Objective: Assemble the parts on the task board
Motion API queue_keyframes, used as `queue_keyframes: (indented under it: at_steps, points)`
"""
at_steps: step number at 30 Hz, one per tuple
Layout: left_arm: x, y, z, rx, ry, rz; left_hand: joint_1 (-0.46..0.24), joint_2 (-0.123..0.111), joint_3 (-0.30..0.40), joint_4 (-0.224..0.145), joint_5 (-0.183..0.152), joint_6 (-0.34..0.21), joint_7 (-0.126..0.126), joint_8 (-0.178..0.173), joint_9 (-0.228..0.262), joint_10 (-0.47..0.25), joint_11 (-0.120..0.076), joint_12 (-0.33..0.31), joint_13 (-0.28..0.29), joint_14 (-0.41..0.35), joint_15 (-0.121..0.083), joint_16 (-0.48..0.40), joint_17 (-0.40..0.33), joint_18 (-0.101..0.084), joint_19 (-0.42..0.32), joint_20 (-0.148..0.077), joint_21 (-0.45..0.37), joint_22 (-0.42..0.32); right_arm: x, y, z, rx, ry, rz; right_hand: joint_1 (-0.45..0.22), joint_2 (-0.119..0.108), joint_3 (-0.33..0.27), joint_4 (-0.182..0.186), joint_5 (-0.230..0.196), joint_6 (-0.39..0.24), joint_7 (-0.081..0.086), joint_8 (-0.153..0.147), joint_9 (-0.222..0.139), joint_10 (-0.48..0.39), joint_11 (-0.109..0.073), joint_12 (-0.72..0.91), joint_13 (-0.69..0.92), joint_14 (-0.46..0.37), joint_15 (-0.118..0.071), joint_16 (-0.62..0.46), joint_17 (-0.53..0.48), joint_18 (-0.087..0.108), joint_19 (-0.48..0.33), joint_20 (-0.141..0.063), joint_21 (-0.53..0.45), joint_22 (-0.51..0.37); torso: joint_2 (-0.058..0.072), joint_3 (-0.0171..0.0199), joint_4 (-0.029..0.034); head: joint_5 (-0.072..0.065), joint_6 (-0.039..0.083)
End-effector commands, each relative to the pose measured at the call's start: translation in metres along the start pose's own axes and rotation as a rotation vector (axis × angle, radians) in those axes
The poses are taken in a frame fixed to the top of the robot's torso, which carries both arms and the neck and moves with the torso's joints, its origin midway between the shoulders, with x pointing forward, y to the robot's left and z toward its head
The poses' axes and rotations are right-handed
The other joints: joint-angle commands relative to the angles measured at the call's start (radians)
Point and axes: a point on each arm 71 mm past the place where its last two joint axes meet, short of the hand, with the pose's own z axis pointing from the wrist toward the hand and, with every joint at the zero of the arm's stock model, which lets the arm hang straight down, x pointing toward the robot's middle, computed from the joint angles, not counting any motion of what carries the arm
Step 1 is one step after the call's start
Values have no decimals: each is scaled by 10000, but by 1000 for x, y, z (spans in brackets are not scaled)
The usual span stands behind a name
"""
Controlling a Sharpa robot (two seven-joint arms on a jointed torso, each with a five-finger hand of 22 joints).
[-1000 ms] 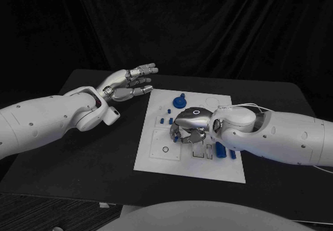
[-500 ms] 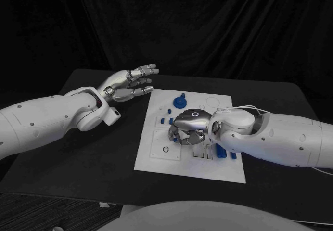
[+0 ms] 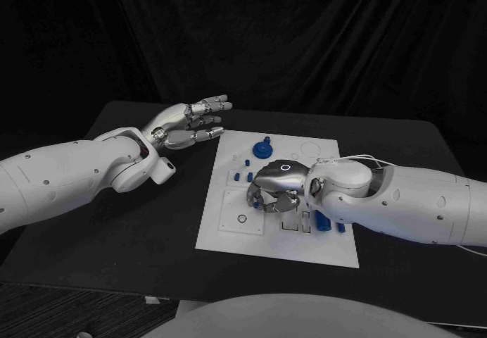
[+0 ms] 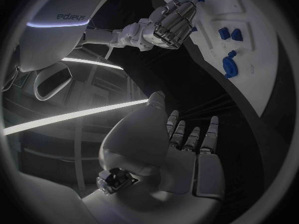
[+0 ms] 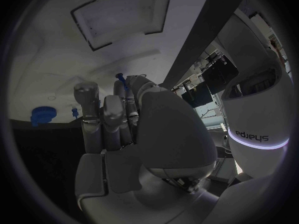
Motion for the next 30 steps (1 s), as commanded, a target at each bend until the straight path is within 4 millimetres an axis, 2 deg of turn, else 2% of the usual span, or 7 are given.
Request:
queue_keyframes:
  at_steps: [1, 13, 20, 21, 24, 28, 30]
  points:
    - [2, -1, 1, 97, 60, -173, 103, 21, 58, 19, 41, 73, 6, 31, 10, 26, 72, 50, -1, 14, 76, -37, -15, -12, -52, 14, -41, -9, 3, -2, -1, 215, 196, -43, -7, 27, 1, -74, -69, -92, 21, -40, -10, -78, 20, -32, -27, -80, 5, -95, -64, 147, -117, -6, -129, 898, -8, -5, -5, 3, 1]
    - [2, 0, 1, 49, 83, -195, 109, 22, 62, 19, 41, 86, 18, 33, 11, 32, 85, 65, 1, 14, 81, -37, -15, -12, -51, 14, -40, -13, 4, -4, -1, 361, 300, -36, -55, 46, 18, -88, -102, -163, 38, -72, -34, -161, 32, -53, -39, -139, 22, -144, -110, 162, -189, 6, -242, 871, -4, 6, 8, -16, 1]
    - [3, 0, 1, 31, 105, -213, 117, 31, 72, 23, 43, 174, 48, 43, 19, 42, 116, 91, 4, 14, 94, -37, -15, -13, -48, 15, -38, -17, 5, -5, 0, 402, 326, -33, -152, 51, 49, -130, -261, -550, -24, -232, -117, -260, -14, -54, -49, -190, -6, -167, -142, 184, -266, -2, -307, 850, -12, 0, -2, -36, 1]
    - [3, 0, 0, 27, 106, -214, 117, 31, 72, 23, 43, 174, 48, 43, 19, 42, 116, 91, 4, 14, 94, -37, -15, -13, -48, 15, -38, -17, 5, -5, 0, 410, 328, -33, -214, 57, 50, -124, -569, -824, -34, -350, -174, -308, -8, -57, -55, -203, 6, -168, -150, 187, -290, 4, -327, 840, -11, 0, -3, -30, 1]
    - [3, 0, 0, 12, 113, -222, 121, 33, 76, 23, 42, 216, 62, 49, 23, 45, 131, 99, 5, 14, 98, -37, -15, -14, -46, 16, -37, -15, 5, -5, 0, 409, 321, -31, -332, 51, 71, -91, -1051, -1307, -132, -572, -337, -386, 3, -45, -58, -209, 21, -151, -149, 186, -306, 21, -327, 833, -3, 7, 2, -26, 1]
    - [3, 0, 0, -8, 125, -231, 121, 33, 76, 23, 42, 216, 62, 49, 23, 45, 131, 99, 5, 14, 98, -37, -15, -14, -46, 16, -37, -15, 5, -5, 1, 383, 301, -27, -419, 31, 101, -55, -1343, -1775, -335, -791, -542, -430, 14, -17, -57, -228, 34, -159, -173, 194, -330, 37, -386, 816, -3, 1, 4, -28, 1]
    - [3, 0, 0, -15, 136, -240, 121, 33, 76, 23, 42, 216, 62, 49, 23, 45, 131, 99, 5, 14, 98, -37, -15, -14, -46, 16, -37, -15, 5, -5, 1, 378, 298, -25, -436, 22, 106, -48, -1400, -1865, -377, -830, -594, -437, 17, -9, -57, -225, 33, -148, -166, 192, -326, 41, -380, 817, -5, -2, 4, -33, 1]
